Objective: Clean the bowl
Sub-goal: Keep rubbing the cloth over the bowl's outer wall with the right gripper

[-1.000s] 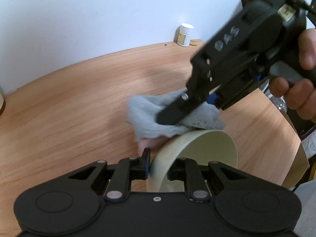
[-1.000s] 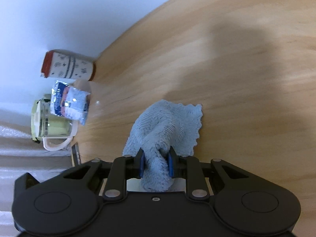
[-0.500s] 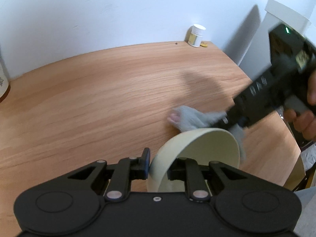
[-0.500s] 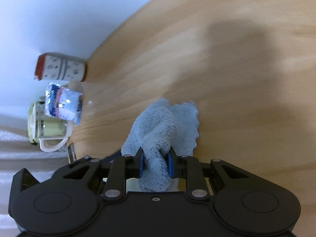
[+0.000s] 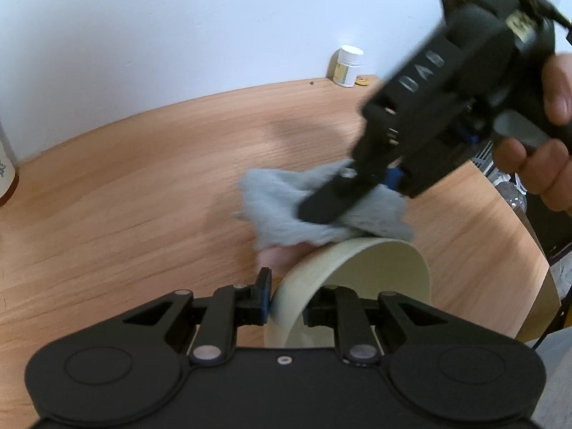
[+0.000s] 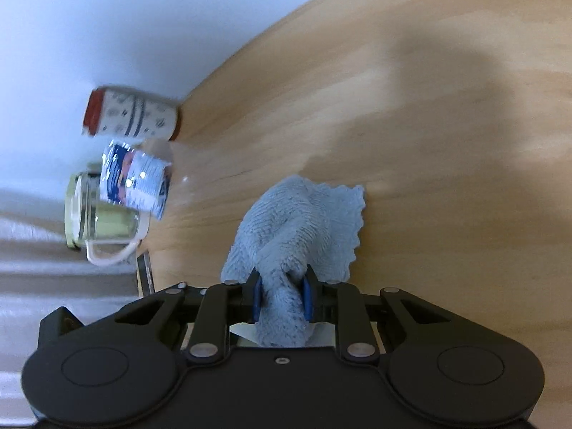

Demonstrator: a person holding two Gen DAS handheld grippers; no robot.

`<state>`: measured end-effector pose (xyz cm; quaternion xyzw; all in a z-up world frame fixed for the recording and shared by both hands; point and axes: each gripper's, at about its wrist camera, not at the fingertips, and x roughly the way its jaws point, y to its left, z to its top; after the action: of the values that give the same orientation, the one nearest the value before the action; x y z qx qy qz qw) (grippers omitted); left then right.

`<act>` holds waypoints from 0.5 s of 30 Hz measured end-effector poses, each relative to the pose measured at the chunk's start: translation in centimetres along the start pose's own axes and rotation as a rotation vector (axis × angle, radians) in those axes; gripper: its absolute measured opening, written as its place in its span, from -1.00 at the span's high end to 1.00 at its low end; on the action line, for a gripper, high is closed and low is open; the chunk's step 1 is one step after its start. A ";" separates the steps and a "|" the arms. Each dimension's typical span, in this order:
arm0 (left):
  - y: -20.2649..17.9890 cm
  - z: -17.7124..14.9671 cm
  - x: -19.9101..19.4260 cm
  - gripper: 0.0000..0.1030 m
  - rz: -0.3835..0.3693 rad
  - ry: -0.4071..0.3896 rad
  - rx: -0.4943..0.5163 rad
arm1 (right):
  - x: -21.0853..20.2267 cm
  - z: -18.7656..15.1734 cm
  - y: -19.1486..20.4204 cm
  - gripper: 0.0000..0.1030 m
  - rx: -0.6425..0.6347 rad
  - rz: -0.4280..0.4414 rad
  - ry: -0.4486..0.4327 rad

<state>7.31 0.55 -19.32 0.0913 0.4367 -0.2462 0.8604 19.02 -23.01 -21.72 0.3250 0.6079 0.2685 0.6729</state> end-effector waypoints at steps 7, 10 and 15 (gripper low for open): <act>0.3 0.1 0.2 0.68 -0.015 0.001 -0.015 | 1.0 0.1 2.2 0.54 -0.067 0.014 0.024; 0.3 0.2 0.3 0.67 -0.015 0.004 -0.014 | 0.4 -0.2 0.8 0.54 -0.035 0.025 0.008; 0.5 0.3 0.6 0.66 -0.024 0.012 -0.022 | -0.6 -1.0 -2.1 0.53 0.043 -0.008 -0.007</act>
<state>8.07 0.69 -19.61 0.0780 0.4457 -0.2510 0.8558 17.87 -24.73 -23.03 0.3377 0.6124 0.2514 0.6691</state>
